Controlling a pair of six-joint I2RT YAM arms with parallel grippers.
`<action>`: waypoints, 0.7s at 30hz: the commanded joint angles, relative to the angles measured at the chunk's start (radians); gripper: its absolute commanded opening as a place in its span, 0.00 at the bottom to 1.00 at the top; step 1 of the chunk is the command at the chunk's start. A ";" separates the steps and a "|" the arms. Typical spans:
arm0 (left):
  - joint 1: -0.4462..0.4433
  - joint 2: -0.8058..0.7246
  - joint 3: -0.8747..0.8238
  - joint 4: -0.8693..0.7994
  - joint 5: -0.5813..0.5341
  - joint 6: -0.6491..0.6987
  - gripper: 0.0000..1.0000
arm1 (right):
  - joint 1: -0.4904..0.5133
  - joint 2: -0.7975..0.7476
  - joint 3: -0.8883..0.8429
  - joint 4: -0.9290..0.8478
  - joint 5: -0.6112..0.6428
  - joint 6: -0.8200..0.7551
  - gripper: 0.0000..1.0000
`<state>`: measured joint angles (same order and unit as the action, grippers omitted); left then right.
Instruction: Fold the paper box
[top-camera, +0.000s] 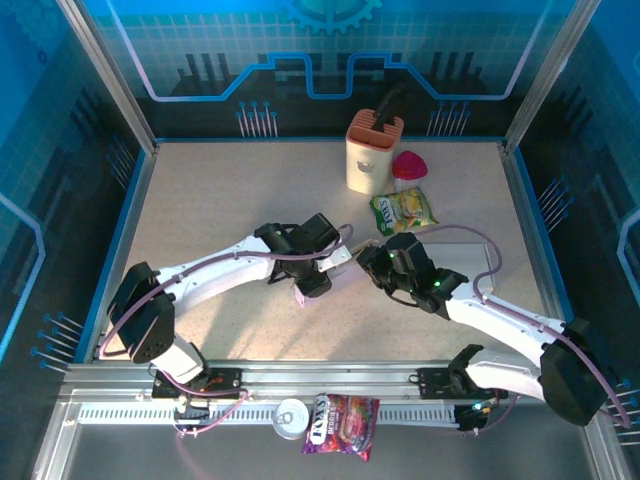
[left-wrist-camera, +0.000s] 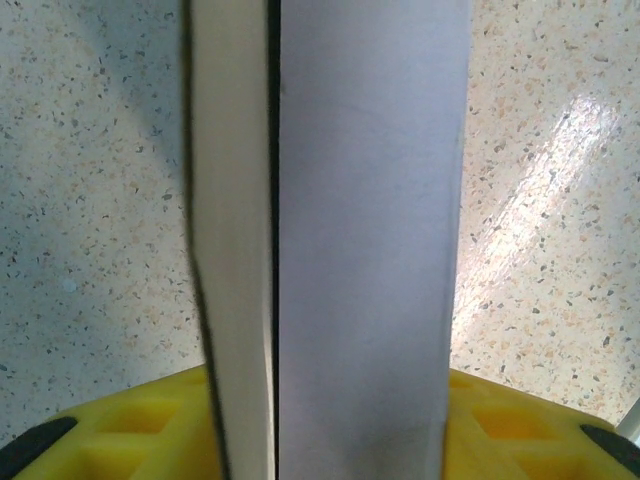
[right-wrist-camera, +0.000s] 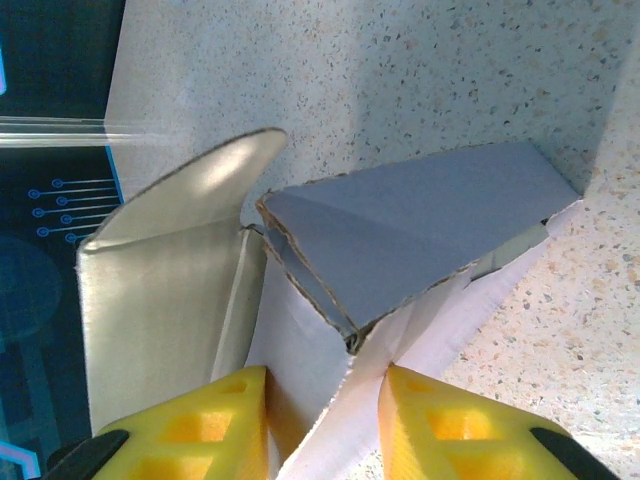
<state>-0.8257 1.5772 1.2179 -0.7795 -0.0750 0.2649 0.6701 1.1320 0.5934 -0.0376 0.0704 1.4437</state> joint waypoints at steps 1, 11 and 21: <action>0.002 -0.040 -0.021 0.027 -0.021 0.015 0.44 | -0.006 0.020 0.013 -0.103 0.010 -0.016 0.30; 0.013 -0.069 -0.047 0.037 0.052 0.070 0.29 | -0.092 -0.049 0.087 -0.109 -0.106 -0.247 0.45; 0.031 -0.095 -0.063 -0.035 0.156 0.123 0.29 | -0.434 -0.072 0.235 -0.234 -0.571 -0.922 0.47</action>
<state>-0.8024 1.5185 1.1675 -0.7681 0.0196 0.3508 0.2844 1.0687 0.8040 -0.2028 -0.3187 0.7845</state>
